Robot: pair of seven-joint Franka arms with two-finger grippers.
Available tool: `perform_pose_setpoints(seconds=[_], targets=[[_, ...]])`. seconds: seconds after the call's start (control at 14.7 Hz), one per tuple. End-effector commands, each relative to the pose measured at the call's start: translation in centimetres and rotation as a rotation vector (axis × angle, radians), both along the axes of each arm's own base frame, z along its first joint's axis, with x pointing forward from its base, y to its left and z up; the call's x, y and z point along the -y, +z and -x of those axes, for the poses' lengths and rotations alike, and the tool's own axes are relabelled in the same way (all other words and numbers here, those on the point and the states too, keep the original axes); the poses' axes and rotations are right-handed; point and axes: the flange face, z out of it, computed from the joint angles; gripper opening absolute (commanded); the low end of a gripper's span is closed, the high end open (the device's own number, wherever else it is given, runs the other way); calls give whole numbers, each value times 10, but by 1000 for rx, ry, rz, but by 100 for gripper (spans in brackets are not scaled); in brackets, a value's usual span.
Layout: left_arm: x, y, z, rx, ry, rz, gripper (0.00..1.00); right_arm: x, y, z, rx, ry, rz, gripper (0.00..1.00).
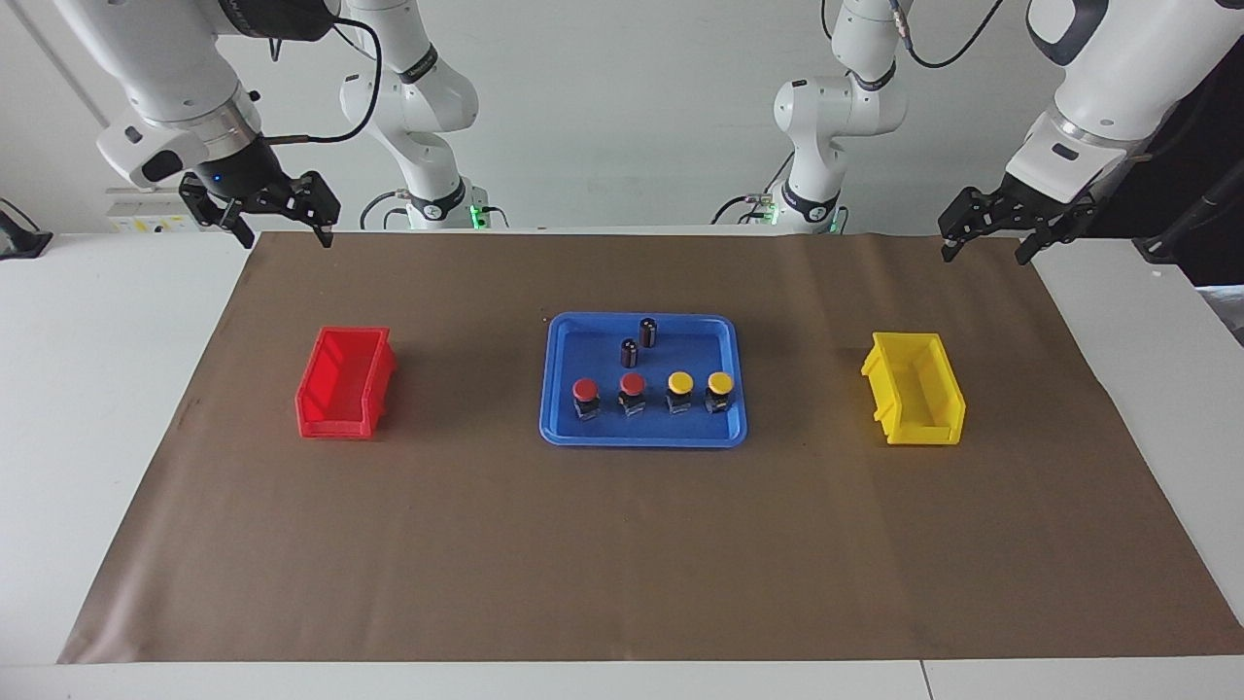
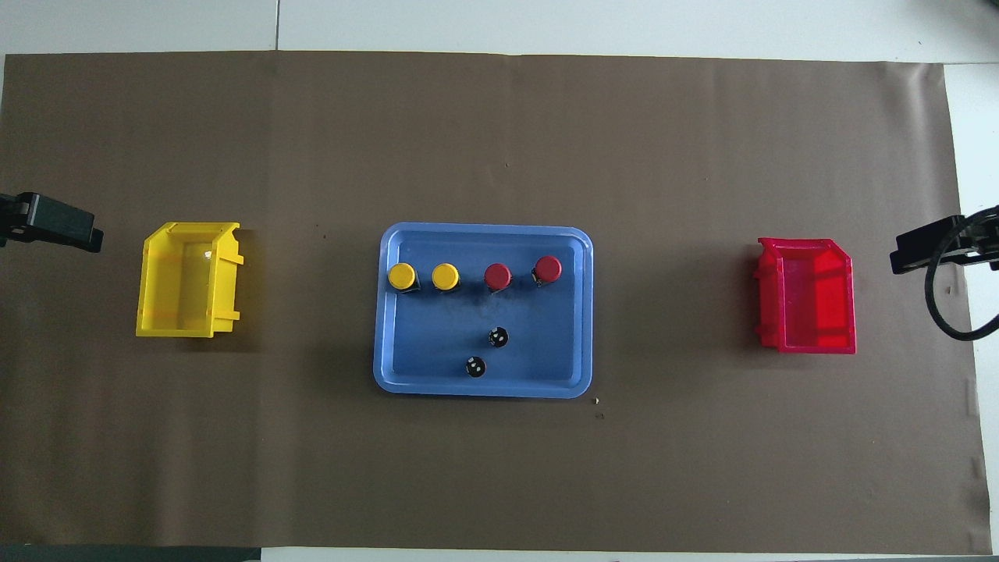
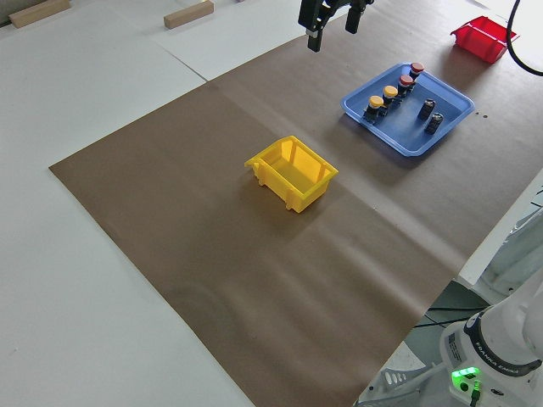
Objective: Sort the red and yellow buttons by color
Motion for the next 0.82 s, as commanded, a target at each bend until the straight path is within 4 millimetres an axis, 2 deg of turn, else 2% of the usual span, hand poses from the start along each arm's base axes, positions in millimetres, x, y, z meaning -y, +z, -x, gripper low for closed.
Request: perform_pose_setpoints(seconds=[0.0,0.61,0.75], targets=[[-3,2,9,-7,0,12,100,4,3,2,8,17,9,100],[-3,2,9,-7,0,12,100,-3,1,2,6,35,7,100],[-3,2,9,-7,0,12,100,-22,5,-1,22,60,11,100]])
